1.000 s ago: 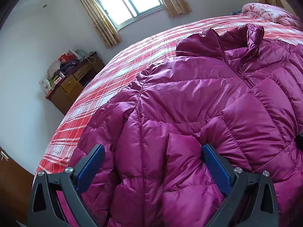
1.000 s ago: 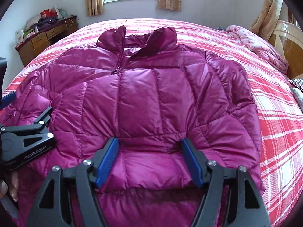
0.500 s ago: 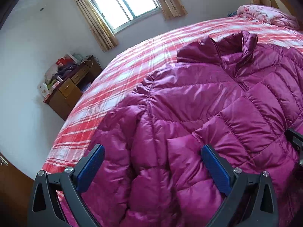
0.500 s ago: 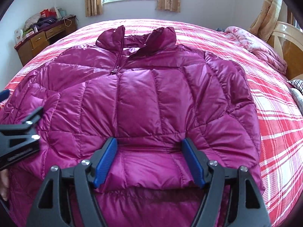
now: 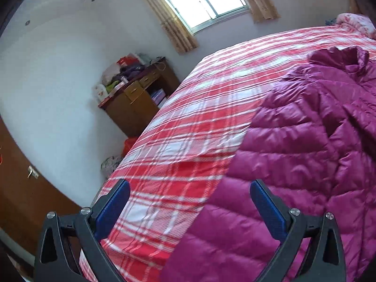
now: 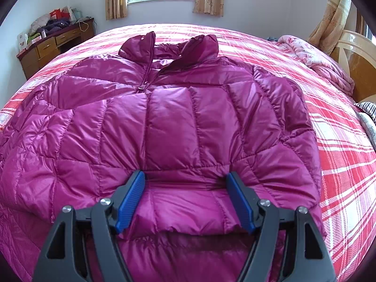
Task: Fold large clothes
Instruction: 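Lower the left gripper onto the other sleeve cuff and close it, then lift the sleeve with the left gripper, fold it across the front, release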
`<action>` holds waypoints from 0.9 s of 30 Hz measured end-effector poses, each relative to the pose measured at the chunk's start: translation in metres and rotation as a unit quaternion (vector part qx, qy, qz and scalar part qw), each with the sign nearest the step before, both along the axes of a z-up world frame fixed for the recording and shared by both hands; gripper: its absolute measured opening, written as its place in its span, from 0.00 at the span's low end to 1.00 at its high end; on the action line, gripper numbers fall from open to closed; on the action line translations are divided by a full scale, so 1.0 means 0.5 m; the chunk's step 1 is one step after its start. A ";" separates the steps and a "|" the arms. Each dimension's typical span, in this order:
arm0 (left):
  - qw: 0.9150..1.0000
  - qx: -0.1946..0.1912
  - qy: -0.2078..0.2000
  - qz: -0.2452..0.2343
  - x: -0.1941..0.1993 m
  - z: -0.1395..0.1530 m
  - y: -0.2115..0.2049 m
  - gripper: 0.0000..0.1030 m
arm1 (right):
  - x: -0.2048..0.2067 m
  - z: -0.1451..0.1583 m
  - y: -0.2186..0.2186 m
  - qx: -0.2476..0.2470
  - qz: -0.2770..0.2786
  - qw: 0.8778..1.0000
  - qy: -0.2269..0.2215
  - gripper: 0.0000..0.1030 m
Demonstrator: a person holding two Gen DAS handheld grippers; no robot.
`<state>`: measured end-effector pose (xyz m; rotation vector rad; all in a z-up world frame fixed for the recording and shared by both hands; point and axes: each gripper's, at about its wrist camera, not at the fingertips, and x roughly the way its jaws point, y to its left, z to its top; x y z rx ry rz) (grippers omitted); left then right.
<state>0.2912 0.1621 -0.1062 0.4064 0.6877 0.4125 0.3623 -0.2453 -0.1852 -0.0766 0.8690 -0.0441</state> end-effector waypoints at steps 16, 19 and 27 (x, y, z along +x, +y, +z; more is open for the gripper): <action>0.978 -0.197 0.048 0.043 -0.102 -0.073 0.106 0.99 | -0.008 0.003 0.014 -0.028 -0.003 1.000 -0.007 0.74; 0.978 -0.200 0.050 0.036 -0.095 -0.077 0.090 0.99 | -0.008 0.003 0.014 -0.028 -0.002 1.000 -0.007 0.74; 0.980 -0.190 0.056 0.018 -0.072 -0.092 0.082 0.19 | -0.008 0.003 0.013 -0.022 -0.002 1.000 -0.007 0.74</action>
